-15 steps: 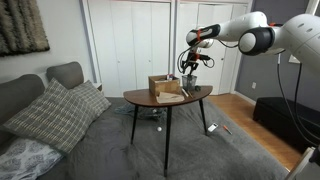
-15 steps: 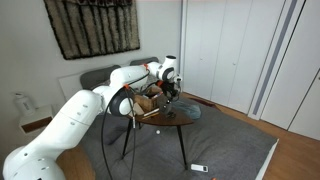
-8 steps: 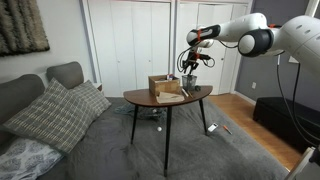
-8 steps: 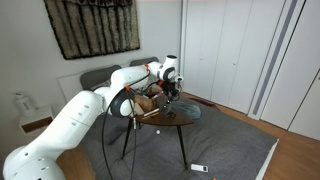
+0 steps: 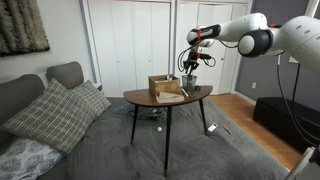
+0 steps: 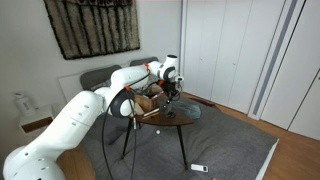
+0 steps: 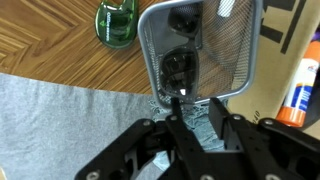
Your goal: Put the sunglasses in the box
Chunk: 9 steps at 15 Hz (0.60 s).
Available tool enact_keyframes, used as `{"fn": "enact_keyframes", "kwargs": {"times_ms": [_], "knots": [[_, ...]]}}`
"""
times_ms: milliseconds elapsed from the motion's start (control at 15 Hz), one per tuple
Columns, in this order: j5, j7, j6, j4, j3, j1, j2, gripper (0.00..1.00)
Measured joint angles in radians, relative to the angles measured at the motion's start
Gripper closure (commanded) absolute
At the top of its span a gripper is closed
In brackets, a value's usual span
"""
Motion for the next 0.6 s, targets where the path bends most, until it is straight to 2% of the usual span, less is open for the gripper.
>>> {"fn": "enact_keyframes", "kwargs": {"times_ms": [333, 400, 467, 533, 600], "knots": [[0.000, 0.000, -0.005, 0.001, -0.005, 0.000, 0.002, 0.80], [-0.001, 0.000, -0.005, 0.001, -0.006, 0.000, 0.002, 0.79], [-0.001, 0.000, -0.005, 0.001, -0.006, 0.000, 0.002, 0.83], [-0.001, 0.000, -0.005, 0.002, -0.006, 0.000, 0.002, 0.82], [-0.001, 0.000, -0.005, 0.002, -0.006, 0.000, 0.002, 0.86]]}}
